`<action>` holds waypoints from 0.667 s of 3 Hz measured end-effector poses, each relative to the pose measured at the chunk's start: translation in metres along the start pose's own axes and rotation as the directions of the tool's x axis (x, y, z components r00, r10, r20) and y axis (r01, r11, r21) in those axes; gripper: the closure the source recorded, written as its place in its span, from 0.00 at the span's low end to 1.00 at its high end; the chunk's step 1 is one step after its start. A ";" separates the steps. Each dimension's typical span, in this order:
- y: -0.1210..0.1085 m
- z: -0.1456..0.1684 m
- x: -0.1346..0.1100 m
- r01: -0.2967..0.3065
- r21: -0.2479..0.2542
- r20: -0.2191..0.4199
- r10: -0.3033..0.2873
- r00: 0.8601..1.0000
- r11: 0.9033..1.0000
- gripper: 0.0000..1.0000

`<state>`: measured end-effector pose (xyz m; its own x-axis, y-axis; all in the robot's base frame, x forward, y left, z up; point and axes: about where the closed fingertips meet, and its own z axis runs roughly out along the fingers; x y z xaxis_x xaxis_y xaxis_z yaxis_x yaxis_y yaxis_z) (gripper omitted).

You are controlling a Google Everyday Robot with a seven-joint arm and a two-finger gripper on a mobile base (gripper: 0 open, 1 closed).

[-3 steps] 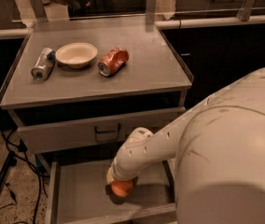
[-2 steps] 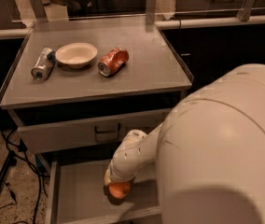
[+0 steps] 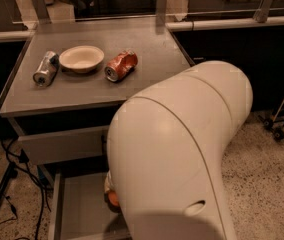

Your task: Place orange into middle drawer

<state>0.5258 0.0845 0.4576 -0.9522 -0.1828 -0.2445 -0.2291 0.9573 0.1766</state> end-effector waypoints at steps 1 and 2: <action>0.002 0.015 0.013 0.002 -0.001 -0.036 -0.002 0.999 1.000 1.00; -0.001 0.025 0.018 -0.022 -0.005 -0.051 0.022 0.998 1.000 1.00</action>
Offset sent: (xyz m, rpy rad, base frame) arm -0.0152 0.0009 -0.0445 0.0124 0.0860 -0.0755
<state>0.5139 0.0860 0.4290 -0.9661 -0.1730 -0.1915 -0.2089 0.9600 0.1866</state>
